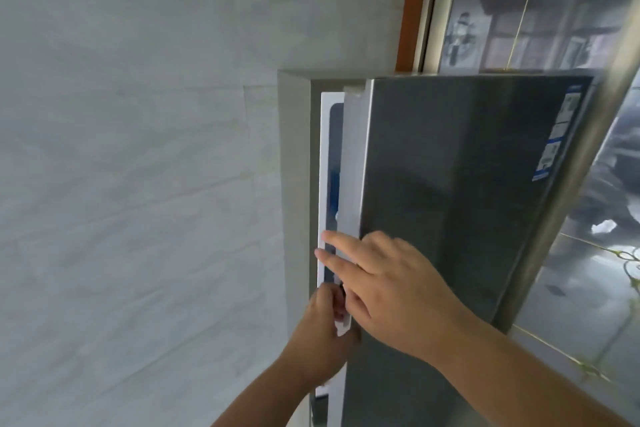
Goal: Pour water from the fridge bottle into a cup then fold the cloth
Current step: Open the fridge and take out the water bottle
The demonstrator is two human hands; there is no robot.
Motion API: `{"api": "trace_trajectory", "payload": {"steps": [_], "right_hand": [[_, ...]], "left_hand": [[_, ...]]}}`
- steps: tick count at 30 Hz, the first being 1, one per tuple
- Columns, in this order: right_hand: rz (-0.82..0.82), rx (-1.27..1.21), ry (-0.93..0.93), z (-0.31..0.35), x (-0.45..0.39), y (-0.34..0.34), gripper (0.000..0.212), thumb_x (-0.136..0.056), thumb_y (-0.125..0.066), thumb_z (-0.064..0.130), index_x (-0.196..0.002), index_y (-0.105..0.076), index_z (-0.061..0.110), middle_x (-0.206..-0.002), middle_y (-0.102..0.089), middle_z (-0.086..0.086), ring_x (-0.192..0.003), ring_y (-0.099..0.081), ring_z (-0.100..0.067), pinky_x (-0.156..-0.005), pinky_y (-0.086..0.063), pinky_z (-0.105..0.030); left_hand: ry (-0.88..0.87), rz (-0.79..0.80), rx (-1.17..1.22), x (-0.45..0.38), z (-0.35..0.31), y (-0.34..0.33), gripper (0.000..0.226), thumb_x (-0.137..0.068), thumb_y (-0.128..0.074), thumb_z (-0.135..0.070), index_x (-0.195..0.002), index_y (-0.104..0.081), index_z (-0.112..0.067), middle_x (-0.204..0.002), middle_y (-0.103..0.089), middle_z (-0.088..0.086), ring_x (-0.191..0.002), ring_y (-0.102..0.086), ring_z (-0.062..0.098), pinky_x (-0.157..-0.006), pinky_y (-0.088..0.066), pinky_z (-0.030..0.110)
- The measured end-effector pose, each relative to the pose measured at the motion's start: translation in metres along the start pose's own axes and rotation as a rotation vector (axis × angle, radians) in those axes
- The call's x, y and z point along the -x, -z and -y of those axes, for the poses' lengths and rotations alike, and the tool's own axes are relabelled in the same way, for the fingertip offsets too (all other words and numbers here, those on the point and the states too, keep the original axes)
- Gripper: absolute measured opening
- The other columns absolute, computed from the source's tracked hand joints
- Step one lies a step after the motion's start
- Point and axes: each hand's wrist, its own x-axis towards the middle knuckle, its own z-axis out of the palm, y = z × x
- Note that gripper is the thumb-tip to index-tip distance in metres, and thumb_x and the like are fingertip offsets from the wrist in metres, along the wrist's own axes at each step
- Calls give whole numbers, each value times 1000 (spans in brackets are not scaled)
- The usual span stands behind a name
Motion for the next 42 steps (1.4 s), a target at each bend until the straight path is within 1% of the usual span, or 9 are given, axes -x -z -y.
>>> {"api": "trace_trajectory", "payload": {"steps": [8,11,16,24,26,29,33,36,42], "right_hand": [[-124,134,-230,17,81,10,30,-101,-40,28,-97,-68,19,-113,-63,1,-79,-48,-22,-63,-52,-37],[-155,178,-271,18,118,25,9,-93,-63,22,-92,-70,16,-109,-65,-1,-80,-55,-22,-66,-55,-35],[-131,136,-544,18,181,53,21,-73,-86,17,-91,-76,17,-106,-66,-2,-81,-64,-19,-66,-54,-22],[61,67,-998,17,242,60,26,-73,-89,22,-95,-77,28,-98,-68,8,-58,-51,-3,-54,-23,-3],[93,-38,-1016,6,246,40,32,-92,-68,38,-123,-71,32,-128,-65,11,-98,-67,-6,-76,-54,-16],[313,-88,-1102,-27,262,4,63,-105,-44,50,-161,-31,26,-168,-29,6,-149,-38,-16,-121,-35,-34],[418,19,-1134,-71,300,-28,59,-107,-42,42,-161,-29,22,-146,-57,-2,-129,-58,-21,-120,-32,-39],[214,62,-1201,-100,340,-46,55,-98,-56,9,-150,-50,25,-115,-70,-2,-102,-66,-22,-99,-49,-37],[-34,-33,-1370,-143,370,-56,73,-80,-47,-23,-136,-65,20,-107,-67,-5,-105,-61,-29,-84,-58,-45]], "left_hand": [[-266,262,-2,24,-33,-2,29,-87,-60,-59,-92,-66,-31,-88,-70,-18,-87,-67,5,-80,-56,25],[-423,195,-32,24,-46,-15,22,-91,-59,-56,-89,-65,-35,-87,-66,-21,-90,-63,4,-78,-48,16],[-639,246,-151,32,-66,-61,40,-91,-61,-52,-129,-50,-42,-125,-56,-21,-122,-48,2,-107,-39,29],[-1009,871,-382,61,-94,-134,63,-103,-54,-37,-161,-31,-33,-174,-16,-12,-161,-4,9,-131,6,42],[-964,867,-341,66,-97,-146,58,-102,-54,-36,-158,-39,-31,-172,-22,-11,-160,-13,13,-131,-10,46],[-892,851,-430,64,-94,-155,55,-102,-53,-39,-156,-42,-36,-170,-26,-15,-159,-14,8,-129,-17,43],[-775,814,-494,47,-88,-162,54,-97,-53,-42,-151,-45,-41,-159,-41,-23,-147,-36,4,-121,-29,30],[-676,804,-524,31,-87,-166,53,-92,-49,-38,-145,-48,-43,-146,-50,-24,-136,-47,4,-106,-37,26],[-518,759,-495,-5,-95,-182,43,-98,-56,-34,-141,-54,-41,-147,-53,-20,-133,-50,4,-116,-40,29]]}}
